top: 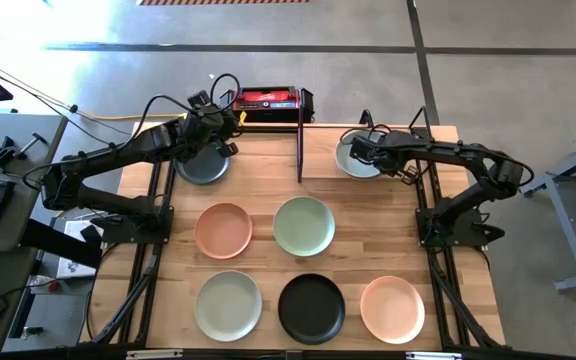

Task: Place and stack plates onto a shelf
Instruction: Stack the light blue plate on top of the white plate on the shelf

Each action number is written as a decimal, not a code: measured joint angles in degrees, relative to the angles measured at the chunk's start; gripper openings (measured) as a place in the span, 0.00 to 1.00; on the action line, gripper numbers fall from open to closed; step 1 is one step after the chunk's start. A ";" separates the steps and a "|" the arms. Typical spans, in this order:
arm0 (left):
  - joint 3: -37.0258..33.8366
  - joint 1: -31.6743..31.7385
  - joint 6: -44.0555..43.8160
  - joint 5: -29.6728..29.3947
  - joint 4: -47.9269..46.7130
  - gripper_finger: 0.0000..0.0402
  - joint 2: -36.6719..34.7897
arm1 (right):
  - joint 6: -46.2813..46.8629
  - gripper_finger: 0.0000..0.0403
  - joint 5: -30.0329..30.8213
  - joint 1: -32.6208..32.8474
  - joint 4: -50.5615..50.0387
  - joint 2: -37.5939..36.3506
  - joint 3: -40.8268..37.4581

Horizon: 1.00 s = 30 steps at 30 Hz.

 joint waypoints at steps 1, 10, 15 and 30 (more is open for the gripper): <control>0.00 0.00 0.00 -0.01 0.01 0.33 0.00 | -0.01 0.00 0.01 0.00 0.20 0.00 0.00; 0.00 0.00 0.00 0.00 0.01 0.33 0.00 | -0.51 0.01 0.24 0.00 2.60 -0.02 0.00; 0.00 0.00 0.00 0.00 0.01 0.33 0.00 | -1.13 0.11 0.51 0.00 2.45 0.00 0.00; 0.00 0.00 0.00 -0.02 0.01 0.33 0.00 | -17.14 0.32 -2.57 0.02 2.80 -4.36 1.25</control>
